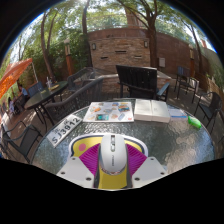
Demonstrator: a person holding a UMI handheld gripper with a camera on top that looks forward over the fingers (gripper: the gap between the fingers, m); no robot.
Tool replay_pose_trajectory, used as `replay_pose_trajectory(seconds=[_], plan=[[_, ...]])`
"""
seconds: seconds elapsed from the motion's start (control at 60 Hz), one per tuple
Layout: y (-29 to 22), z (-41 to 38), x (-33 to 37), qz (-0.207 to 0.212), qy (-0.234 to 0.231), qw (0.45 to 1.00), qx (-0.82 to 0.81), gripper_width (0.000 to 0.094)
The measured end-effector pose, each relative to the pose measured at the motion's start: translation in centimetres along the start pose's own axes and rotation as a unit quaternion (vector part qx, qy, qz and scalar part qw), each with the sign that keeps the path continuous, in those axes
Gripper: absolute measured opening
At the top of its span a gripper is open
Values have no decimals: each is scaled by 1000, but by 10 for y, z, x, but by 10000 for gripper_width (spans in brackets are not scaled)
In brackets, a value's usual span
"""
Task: Arrange mouse
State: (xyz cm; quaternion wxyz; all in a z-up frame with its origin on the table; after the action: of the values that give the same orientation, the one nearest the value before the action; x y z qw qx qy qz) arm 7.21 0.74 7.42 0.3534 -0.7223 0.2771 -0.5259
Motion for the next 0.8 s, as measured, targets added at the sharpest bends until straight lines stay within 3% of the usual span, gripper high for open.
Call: replay_pose_trajectory(seconds=[0.167, 0.233, 0.25, 0.3, 0.533, 0.8], plan=[[36, -4, -17, -51, -3, 999, -8, 526], [29, -7, -2, -46, 11, 999, 5, 847], [25, -8, 3, -44, 16, 999, 10, 865], [12, -17, 21, -34, 19, 999, 19, 835], [-33, -74, 146, -10, 55, 998, 40, 862], [-28, -118, 237, 3, 89, 996, 28, 861]])
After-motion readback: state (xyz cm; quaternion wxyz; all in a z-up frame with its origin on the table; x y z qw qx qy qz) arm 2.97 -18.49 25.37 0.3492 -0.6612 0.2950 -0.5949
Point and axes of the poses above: the point between the fingertips, and its own axes, seen from behind it with the camera up: z to the right, y down, x backward, against the way the camera looks, the point moved 7 cm from there along x, backward, against the way the camera looks, and after that the axes turned 11 degrees about -y, right-handed, at the moved point
